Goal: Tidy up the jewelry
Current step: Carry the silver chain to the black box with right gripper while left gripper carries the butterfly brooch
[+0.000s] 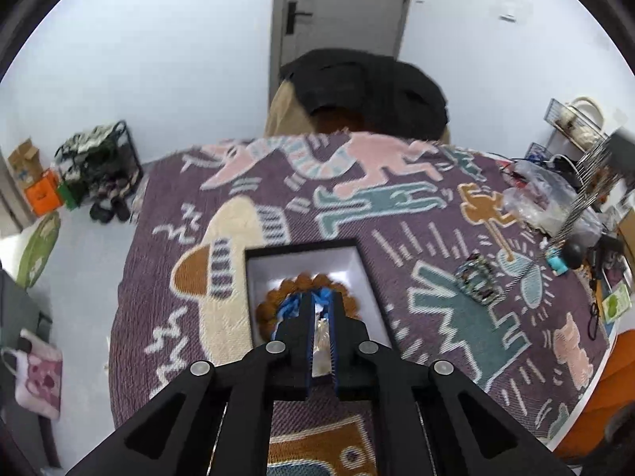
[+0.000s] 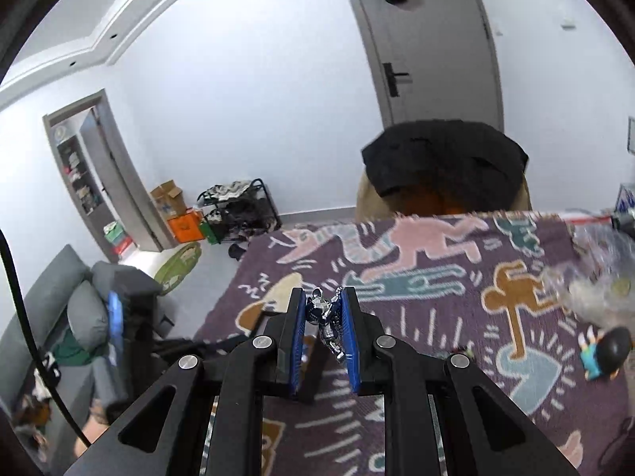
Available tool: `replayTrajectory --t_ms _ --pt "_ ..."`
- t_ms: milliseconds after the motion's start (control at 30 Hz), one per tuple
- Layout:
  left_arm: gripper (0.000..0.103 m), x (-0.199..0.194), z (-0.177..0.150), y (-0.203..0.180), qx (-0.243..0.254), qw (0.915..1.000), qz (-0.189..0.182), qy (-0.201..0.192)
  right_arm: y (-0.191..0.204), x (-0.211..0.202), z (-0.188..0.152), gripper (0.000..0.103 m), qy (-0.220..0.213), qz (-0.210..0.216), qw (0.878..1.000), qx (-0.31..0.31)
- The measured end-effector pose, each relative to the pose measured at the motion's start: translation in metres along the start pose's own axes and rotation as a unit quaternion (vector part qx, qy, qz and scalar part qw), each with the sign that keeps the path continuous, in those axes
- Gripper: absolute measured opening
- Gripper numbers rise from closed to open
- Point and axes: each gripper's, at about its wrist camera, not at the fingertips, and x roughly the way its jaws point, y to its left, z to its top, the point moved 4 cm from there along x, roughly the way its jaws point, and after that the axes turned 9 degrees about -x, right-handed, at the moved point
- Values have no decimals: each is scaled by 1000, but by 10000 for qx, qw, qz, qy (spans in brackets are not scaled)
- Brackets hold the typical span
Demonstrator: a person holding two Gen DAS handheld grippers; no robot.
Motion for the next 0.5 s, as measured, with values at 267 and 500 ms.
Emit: replayTrajectory --t_ms 267,500 --pt "56 -7 -6 30 -387 9991 -107 -137 35 14 18 19 66 141 9993 -350" --pt "84 -33 -4 56 -529 9963 -75 -669 58 48 15 19 302 217 9981 -490"
